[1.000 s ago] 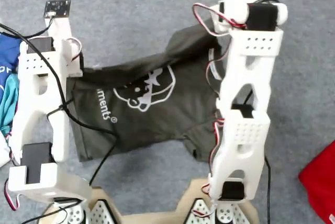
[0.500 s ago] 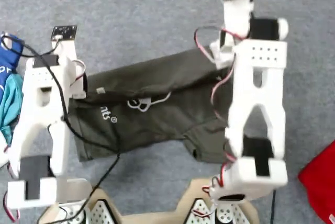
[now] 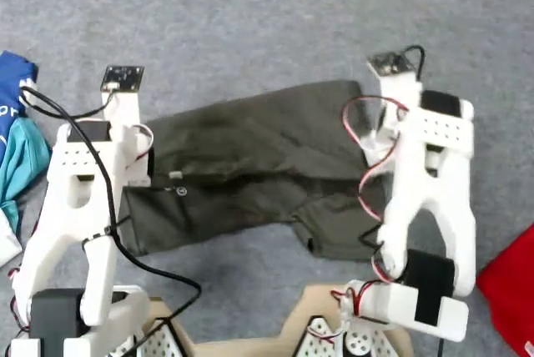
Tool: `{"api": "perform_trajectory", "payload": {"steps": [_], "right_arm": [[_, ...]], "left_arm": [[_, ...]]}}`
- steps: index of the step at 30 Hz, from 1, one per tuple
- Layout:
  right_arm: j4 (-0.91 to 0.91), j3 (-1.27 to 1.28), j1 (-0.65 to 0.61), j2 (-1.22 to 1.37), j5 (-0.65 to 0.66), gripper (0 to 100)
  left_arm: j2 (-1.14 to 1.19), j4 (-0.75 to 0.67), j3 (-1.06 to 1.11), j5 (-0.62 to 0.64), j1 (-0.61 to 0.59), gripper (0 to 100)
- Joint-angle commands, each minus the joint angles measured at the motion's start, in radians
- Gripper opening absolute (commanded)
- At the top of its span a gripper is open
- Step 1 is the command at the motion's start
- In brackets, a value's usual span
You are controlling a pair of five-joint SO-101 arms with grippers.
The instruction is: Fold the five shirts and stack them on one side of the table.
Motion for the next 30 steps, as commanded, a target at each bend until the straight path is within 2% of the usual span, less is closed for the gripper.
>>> {"api": "perform_trajectory", "payload": {"steps": [1,8,17,21,25,30], "right_arm": [[0.008,0.062,0.035,-0.062,0.038,0.5],[0.009,0.099,0.051,-0.062,0.038,0.5],[0.018,0.096,0.260,-0.062,0.138,0.5],[0.055,0.096,0.295,-0.067,0.170,0.5],[0.051,0.101,0.268,-0.134,0.184,0.5],[0.057,0.125,0.041,-0.199,0.175,1.4]], "left_arm": [[-0.035,-0.015,0.006,-0.009,0.006,2],[-0.038,-0.006,0.011,-0.009,0.003,2],[-0.045,0.077,0.009,-0.098,-0.051,2],[-0.045,0.077,0.011,-0.106,-0.051,2],[-0.042,0.074,0.011,-0.106,-0.048,2],[-0.036,0.074,0.011,-0.106,-0.048,2]]}}
